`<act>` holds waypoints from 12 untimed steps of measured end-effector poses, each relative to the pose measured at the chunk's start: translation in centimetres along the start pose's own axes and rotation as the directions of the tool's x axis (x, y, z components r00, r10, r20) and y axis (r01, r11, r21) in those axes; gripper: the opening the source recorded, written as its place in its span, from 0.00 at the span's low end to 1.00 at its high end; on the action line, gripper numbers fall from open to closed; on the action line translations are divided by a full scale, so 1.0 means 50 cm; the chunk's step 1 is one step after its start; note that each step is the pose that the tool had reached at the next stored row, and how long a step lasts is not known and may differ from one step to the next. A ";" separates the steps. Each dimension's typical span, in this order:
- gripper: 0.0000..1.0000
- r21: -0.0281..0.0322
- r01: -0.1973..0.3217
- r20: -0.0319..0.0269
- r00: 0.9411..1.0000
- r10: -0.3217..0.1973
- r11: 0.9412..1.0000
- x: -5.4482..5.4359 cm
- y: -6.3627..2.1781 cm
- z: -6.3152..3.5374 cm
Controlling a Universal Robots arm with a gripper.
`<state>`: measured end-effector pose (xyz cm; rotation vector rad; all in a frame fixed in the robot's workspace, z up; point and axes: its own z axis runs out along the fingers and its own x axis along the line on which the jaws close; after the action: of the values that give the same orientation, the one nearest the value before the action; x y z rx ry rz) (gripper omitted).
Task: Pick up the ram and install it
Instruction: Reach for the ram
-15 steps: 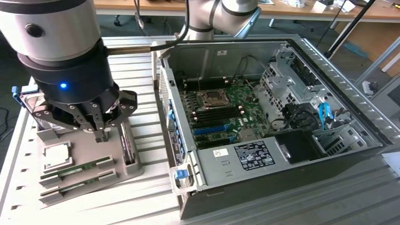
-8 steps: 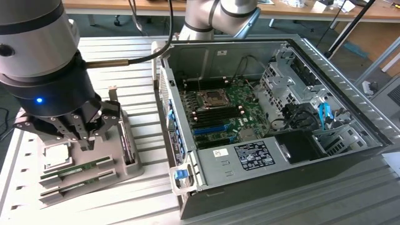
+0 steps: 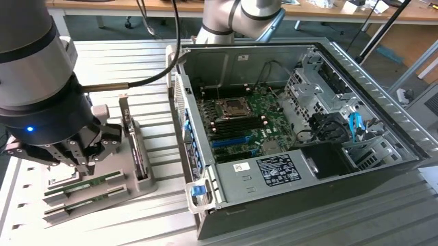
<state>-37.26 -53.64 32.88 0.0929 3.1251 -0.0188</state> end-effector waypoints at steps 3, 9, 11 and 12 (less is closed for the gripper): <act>0.11 0.000 0.001 -0.001 1.000 -0.001 1.000 0.007 -0.010 0.011; 0.11 0.000 0.009 -0.001 1.000 -0.009 1.000 0.016 -0.015 0.032; 0.11 0.000 0.011 -0.001 1.000 -0.011 1.000 0.019 -0.015 0.040; 0.11 0.000 0.012 -0.001 1.000 -0.012 1.000 0.021 -0.015 0.044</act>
<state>-38.31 -54.38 30.69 0.0747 3.1262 -0.0181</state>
